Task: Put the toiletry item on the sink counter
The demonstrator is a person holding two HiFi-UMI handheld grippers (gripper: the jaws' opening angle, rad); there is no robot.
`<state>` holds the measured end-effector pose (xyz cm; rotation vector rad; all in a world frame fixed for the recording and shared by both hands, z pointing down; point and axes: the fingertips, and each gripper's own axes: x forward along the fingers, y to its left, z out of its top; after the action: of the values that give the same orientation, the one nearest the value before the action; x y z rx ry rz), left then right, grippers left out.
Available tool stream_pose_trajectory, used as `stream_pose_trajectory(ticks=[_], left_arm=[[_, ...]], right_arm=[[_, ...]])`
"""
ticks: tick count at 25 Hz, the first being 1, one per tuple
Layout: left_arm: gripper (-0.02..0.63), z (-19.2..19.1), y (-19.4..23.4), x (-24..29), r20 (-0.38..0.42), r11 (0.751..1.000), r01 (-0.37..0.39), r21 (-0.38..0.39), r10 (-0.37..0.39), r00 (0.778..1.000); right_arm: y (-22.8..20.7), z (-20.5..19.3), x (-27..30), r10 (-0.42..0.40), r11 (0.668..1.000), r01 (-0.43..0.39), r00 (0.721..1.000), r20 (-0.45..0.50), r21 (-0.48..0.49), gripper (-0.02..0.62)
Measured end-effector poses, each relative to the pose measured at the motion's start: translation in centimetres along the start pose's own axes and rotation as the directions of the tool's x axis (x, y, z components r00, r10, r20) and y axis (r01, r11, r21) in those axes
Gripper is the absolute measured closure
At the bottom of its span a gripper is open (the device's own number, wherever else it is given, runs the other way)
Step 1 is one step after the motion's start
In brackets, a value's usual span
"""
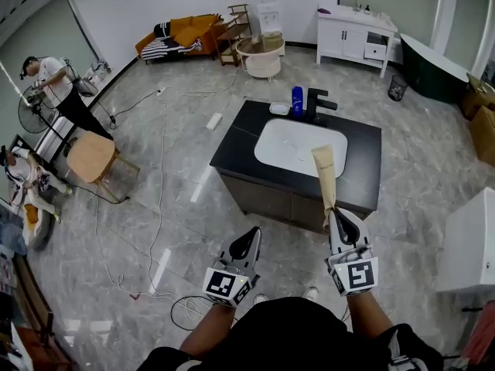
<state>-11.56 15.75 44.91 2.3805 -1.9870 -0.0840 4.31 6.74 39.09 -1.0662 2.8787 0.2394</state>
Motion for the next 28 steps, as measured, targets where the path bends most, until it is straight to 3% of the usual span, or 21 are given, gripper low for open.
stream_pose_trajectory(ticks=[13,18,28], left_arm=[[0.597,0.4,-6.3,7.2,0.019,0.999,0.014,0.029,-0.015,1.000],[0.597,-0.3,-6.7,9.0,0.009,1.000,-0.006,0.025,0.006,1.000],[0.597,-1.0,-4.8,15.6,0.006,0.999,0.039,0.007,-0.039,0.999]], right_arm=[[-9.7,-1.9,-3.0,-0.057,0.998,0.057,0.998,-0.016,0.028,0.586],[-12.1,-2.7,-3.2,-0.062,0.997,0.063,0.998,-0.022,0.035,0.586],[-16.0,-4.1,1.1,-0.099,0.995,0.100,0.994,-0.052,0.018,0.586]])
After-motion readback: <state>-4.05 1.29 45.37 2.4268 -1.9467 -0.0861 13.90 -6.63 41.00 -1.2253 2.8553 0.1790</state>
